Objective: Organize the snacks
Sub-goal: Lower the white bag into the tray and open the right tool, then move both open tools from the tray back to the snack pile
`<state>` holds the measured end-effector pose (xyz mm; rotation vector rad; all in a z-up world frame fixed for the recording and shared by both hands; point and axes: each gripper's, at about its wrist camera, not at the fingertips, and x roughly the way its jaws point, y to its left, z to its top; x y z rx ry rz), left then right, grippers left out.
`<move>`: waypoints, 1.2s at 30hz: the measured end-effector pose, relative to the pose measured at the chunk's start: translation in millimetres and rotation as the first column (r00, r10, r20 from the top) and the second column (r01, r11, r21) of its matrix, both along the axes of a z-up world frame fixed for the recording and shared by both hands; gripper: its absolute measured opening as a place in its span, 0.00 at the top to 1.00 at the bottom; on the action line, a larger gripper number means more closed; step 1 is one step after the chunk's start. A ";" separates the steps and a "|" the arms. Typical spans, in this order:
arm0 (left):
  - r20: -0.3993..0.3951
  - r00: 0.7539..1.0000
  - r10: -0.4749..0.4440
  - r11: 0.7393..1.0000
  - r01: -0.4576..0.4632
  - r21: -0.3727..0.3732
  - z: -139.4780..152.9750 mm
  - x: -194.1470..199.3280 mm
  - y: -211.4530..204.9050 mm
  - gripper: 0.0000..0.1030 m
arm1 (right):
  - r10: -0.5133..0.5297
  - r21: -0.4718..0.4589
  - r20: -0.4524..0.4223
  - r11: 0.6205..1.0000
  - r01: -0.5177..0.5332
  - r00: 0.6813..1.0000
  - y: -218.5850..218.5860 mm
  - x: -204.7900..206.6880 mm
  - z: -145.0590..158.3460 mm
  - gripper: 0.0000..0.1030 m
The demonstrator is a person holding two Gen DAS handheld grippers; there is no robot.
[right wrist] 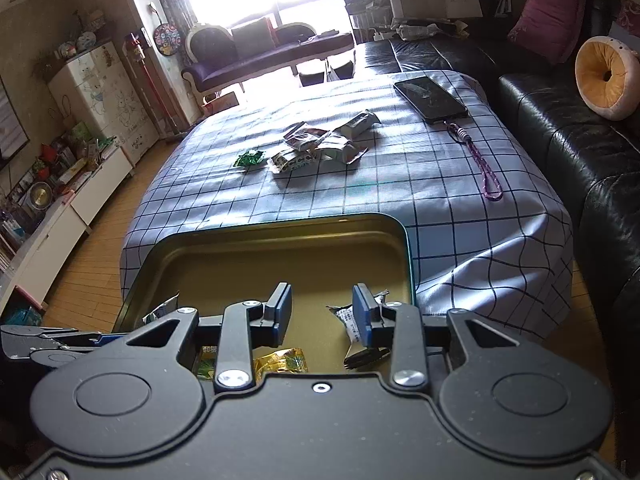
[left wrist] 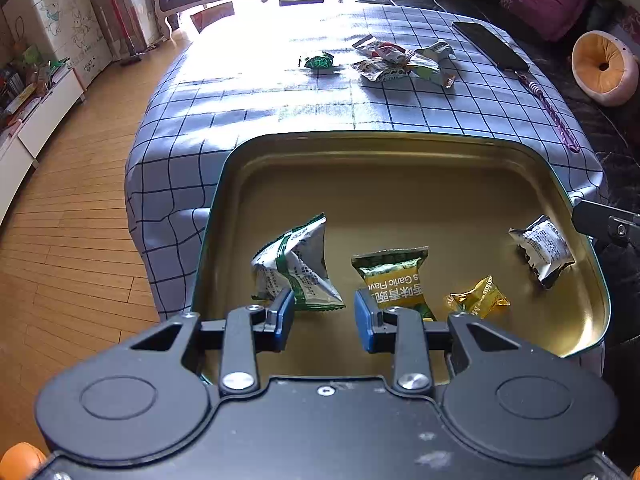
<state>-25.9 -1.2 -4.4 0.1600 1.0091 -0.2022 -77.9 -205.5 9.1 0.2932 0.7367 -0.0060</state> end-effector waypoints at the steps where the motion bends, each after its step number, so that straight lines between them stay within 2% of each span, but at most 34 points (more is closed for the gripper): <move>1: 0.000 1.000 0.000 1.000 0.000 0.001 -0.2 0.1 0.0 0.68 | 0.002 0.000 -0.001 1.000 -0.002 1.000 0.3 0.0 -0.2 0.58; 12: -0.001 1.000 0.012 1.000 -0.012 0.012 0.9 1.6 1.8 0.68 | 0.021 -0.018 -0.047 1.000 -0.022 0.999 5.6 3.1 -5.9 0.58; 22: -0.061 0.998 -0.006 1.000 0.007 0.006 -2.5 8.1 4.3 0.68 | 0.061 -0.024 -0.089 0.998 -0.063 0.994 14.0 5.7 -11.7 0.58; 36: -0.052 0.998 -0.037 0.999 0.038 0.027 3.9 15.0 3.4 0.68 | 0.102 -0.027 -0.120 0.994 -0.106 0.988 20.1 12.8 -12.4 0.58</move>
